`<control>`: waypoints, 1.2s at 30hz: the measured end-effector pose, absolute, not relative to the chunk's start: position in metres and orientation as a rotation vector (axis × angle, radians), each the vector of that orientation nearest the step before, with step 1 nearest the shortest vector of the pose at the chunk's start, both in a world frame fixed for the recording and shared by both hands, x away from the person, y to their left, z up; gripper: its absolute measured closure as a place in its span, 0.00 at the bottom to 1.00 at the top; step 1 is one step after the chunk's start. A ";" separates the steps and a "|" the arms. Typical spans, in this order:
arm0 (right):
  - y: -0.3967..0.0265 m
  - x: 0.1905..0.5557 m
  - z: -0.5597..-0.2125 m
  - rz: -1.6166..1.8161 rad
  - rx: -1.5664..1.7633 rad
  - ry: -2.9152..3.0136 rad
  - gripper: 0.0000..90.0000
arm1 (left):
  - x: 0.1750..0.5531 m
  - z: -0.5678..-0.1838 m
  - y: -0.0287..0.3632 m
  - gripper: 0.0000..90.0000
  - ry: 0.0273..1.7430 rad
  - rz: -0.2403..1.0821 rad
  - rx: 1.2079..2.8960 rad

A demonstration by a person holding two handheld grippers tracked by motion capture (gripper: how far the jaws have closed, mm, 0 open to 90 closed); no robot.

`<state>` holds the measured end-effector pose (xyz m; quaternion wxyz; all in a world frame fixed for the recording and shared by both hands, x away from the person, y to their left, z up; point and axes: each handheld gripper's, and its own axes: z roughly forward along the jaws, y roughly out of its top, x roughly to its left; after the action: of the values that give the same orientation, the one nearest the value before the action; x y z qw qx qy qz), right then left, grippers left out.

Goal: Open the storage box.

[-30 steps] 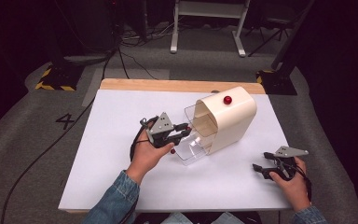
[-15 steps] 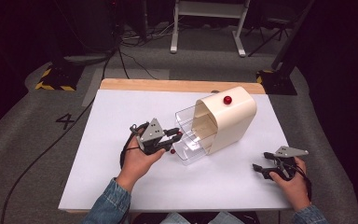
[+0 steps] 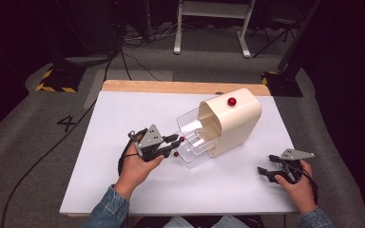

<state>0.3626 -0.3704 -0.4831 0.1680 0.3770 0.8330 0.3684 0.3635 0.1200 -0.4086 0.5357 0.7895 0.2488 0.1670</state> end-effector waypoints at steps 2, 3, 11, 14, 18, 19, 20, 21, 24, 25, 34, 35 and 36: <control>-0.370 0.363 -0.483 1.048 1.072 2.369 0.26 | 0.362 -0.410 0.127 0.75 0.610 0.407 1.875; -0.370 0.363 -0.483 1.048 1.072 2.369 0.26 | 0.361 -0.411 0.130 0.72 0.622 0.409 1.871; -0.370 0.362 -0.483 1.045 1.071 2.367 0.26 | 0.344 -0.407 0.164 0.56 0.696 0.484 1.882; -0.370 0.362 -0.483 1.045 1.071 2.368 0.26 | 0.335 -0.405 0.177 0.49 0.725 0.513 1.902; -0.370 0.363 -0.483 1.045 1.072 2.370 0.26 | 0.325 -0.406 0.193 0.46 0.775 0.541 1.921; -0.370 0.363 -0.483 1.044 1.072 2.370 0.26 | 0.322 -0.407 0.197 0.45 0.786 0.544 1.925; -0.370 0.363 -0.483 1.044 1.071 2.370 0.26 | 0.320 -0.409 0.201 0.44 0.796 0.546 1.934; -0.370 0.363 -0.483 1.045 1.071 2.370 0.26 | 0.318 -0.411 0.204 0.43 0.807 0.550 1.945; -0.370 0.363 -0.483 1.044 1.072 2.370 0.26 | 0.312 -0.416 0.215 0.41 0.838 0.561 1.976; -0.370 0.363 -0.483 1.044 1.072 2.370 0.26 | 0.310 -0.418 0.218 0.40 0.848 0.561 1.987; -0.370 0.363 -0.483 1.044 1.072 2.370 0.26 | 0.308 -0.433 0.246 0.37 0.951 0.544 2.060; -0.370 0.363 -0.483 1.044 1.072 2.369 0.26 | 0.310 -0.435 0.249 0.36 0.964 0.535 2.067; -0.370 0.363 -0.483 1.044 1.072 2.369 0.26 | 0.311 -0.438 0.251 0.36 0.984 0.518 2.072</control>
<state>0.3625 -0.3700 -0.4829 0.1690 0.3770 0.8333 0.3673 0.3106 0.2506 -0.4376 0.3850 0.8132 0.3862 0.2033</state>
